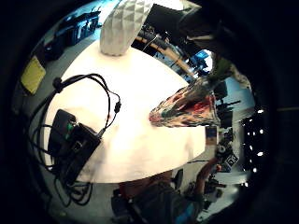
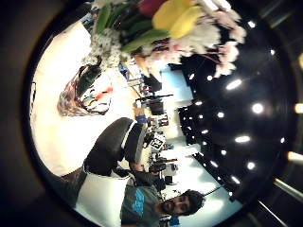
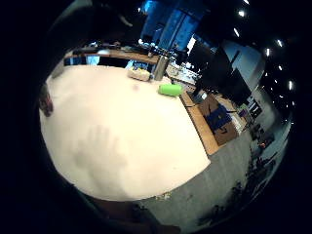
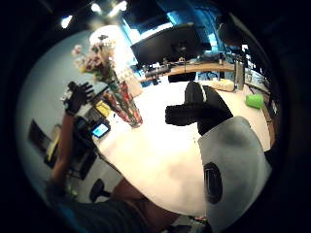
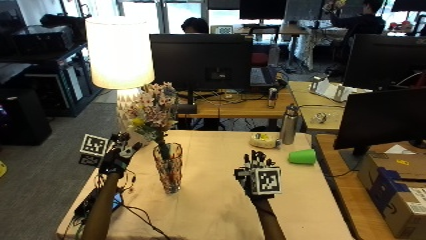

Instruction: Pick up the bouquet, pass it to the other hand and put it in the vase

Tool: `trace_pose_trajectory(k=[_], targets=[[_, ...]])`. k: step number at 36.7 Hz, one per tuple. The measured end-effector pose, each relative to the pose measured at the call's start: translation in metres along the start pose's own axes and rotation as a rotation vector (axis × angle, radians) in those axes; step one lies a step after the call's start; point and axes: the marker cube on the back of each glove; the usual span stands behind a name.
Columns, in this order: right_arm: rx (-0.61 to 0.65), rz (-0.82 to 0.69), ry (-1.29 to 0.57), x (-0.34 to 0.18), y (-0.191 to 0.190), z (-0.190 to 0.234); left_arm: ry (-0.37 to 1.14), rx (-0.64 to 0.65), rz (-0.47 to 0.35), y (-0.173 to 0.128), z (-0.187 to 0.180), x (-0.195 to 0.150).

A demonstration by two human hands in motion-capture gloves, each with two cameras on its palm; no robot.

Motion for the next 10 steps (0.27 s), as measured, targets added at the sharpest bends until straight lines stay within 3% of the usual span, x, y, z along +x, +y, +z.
trace_pose_trajectory(k=[10], targets=[[-0.001, -0.003, -0.011, -0.006, 0.000, -0.004, 0.128, 0.071, 0.086, 0.020, -0.016, 0.026]])
